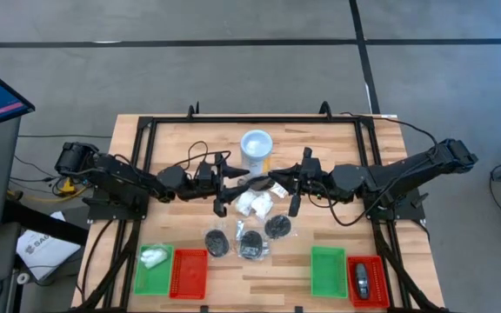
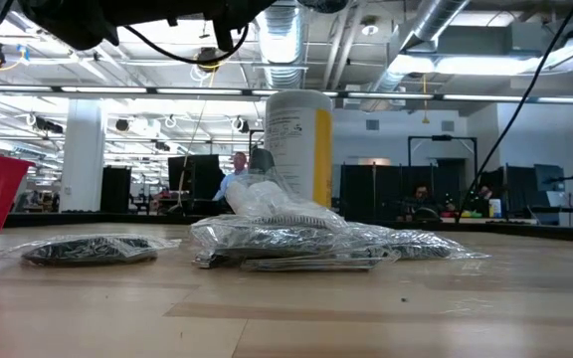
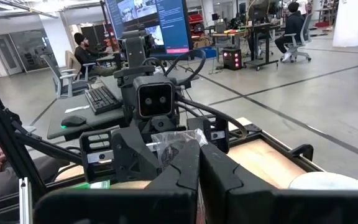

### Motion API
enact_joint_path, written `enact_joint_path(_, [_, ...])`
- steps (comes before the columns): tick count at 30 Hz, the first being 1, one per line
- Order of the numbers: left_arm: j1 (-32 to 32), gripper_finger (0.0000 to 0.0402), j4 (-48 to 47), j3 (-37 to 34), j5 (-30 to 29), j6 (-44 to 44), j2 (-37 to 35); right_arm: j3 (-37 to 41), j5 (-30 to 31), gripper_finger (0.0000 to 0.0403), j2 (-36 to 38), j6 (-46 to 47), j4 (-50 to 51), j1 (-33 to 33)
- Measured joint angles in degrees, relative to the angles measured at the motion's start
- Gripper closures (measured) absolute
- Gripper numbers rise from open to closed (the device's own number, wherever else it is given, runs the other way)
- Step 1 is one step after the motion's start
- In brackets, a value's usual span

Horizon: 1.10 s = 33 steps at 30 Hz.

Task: Pick & Place Travel size toiletries
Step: Put the hairbrush into the left red bin

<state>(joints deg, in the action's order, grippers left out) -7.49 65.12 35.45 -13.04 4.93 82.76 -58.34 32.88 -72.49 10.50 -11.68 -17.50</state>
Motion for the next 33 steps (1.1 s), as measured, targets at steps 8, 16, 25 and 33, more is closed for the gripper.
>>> enact_joint_path(8, [-0.02,0.0362,-0.19,0.65,4.47,-0.84,0.0,-0.01,-0.01,0.0403,0.0,0.02,0.64,0.0])
enact_joint_path(16, [-0.02,0.0399,-0.7,0.65,3.83,-1.53,0.0,-0.01,-0.02,0.0403,0.0,0.02,1.18,0.0])
enact_joint_path(25, [-0.34,0.04,-2.14,0.5,2.82,-1.47,0.0,0.01,-0.07,0.0403,-0.02,-0.42,1.45,-0.11])
enact_joint_path(33, [-1.11,0.0401,-3.2,0.41,1.93,-1.6,0.0,0.01,-0.18,0.0376,-0.04,-1.53,2.63,-0.69])
